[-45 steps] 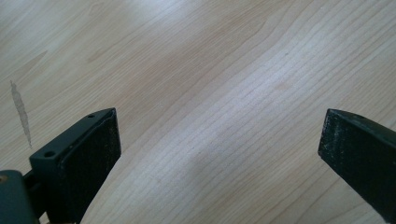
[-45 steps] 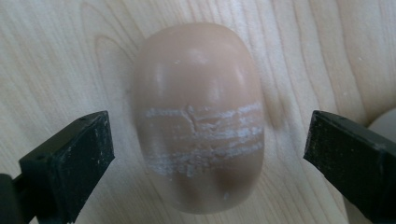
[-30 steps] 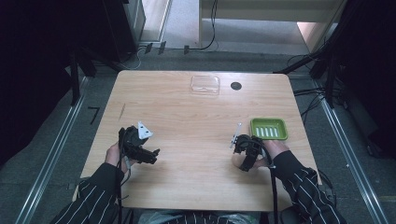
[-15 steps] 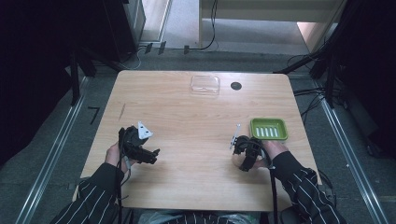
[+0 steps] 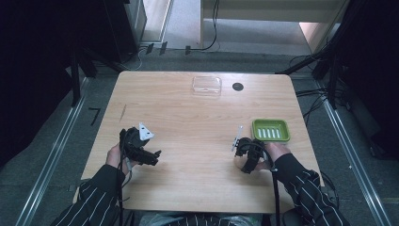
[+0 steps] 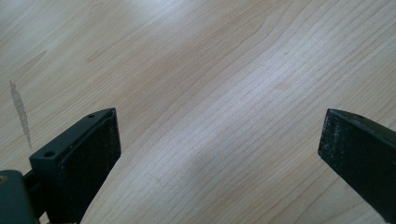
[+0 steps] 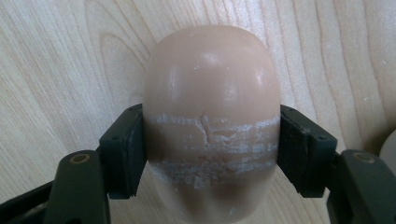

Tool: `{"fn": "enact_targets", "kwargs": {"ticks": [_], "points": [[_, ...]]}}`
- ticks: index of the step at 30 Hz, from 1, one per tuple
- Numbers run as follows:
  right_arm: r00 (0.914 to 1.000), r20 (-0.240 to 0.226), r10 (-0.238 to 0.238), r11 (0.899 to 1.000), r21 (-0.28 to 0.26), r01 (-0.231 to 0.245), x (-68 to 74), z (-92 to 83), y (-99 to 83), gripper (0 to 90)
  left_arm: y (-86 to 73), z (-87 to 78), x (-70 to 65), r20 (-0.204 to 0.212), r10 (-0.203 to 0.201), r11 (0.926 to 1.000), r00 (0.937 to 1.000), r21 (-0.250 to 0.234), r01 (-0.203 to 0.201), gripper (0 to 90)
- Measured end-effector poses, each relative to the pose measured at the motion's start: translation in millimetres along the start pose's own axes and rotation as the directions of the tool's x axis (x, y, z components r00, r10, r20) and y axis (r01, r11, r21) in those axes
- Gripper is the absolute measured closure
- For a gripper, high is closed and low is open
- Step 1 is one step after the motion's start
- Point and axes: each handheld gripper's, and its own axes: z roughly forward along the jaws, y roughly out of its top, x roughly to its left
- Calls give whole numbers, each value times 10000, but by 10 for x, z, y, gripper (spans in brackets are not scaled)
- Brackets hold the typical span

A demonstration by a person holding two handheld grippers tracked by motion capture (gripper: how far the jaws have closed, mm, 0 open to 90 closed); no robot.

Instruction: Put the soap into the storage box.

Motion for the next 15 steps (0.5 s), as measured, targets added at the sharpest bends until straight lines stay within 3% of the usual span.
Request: {"fn": "enact_targets", "kwargs": {"ticks": [15], "points": [[9999, 116, -45, 10000, -31, 45, 11, -10, -23, 334, -1, -5, 1, -31, -1, 10000, 10000, -32, 0, 0]]}}
